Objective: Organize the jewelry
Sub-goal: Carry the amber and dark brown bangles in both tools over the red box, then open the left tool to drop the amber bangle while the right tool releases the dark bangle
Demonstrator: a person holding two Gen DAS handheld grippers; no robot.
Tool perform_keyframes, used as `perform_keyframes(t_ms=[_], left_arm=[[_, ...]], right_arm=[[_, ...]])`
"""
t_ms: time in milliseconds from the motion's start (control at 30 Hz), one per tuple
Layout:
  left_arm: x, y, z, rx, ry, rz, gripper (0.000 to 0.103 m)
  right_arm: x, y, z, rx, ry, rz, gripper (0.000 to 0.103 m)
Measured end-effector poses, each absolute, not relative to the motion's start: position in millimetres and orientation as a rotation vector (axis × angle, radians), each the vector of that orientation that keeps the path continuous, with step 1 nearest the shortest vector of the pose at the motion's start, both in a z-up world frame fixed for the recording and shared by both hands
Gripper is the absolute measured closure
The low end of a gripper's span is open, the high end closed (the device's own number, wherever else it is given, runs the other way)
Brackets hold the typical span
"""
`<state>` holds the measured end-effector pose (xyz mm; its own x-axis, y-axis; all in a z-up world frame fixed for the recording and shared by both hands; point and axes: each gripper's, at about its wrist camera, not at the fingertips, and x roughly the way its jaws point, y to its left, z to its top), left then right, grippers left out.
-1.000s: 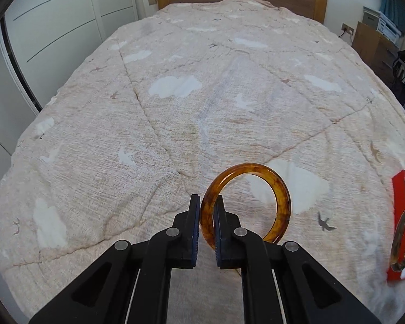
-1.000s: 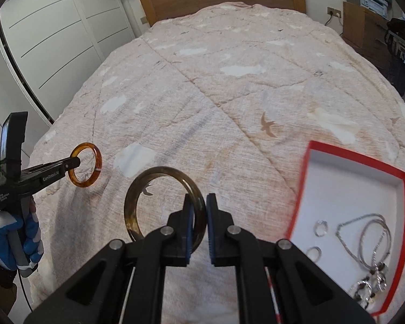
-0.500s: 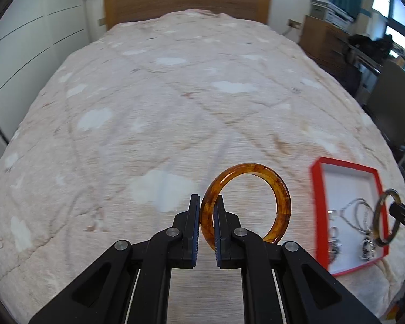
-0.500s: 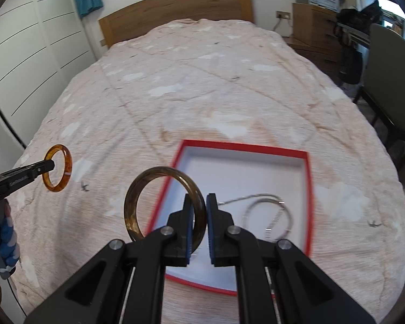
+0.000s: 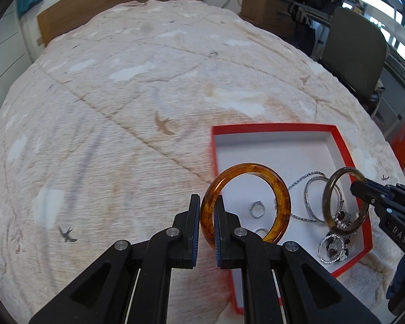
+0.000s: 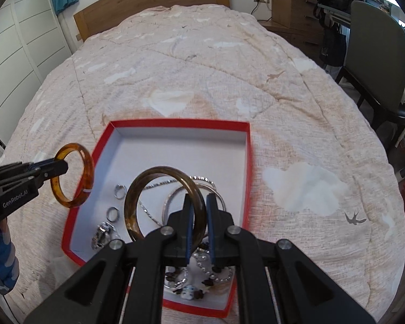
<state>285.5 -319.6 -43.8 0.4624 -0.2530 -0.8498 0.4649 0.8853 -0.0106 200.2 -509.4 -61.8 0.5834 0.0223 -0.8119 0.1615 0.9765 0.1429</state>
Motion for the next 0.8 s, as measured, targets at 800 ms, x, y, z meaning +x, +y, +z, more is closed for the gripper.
perform_keyframes(t_ms=[800], left_arm=[[287.7,-362.5,-83.2,0.344,1.031,-0.431,0.092]], right_arm=[[219.1,-505.9,-96.9,0.044,1.057,-0.102,0.093]])
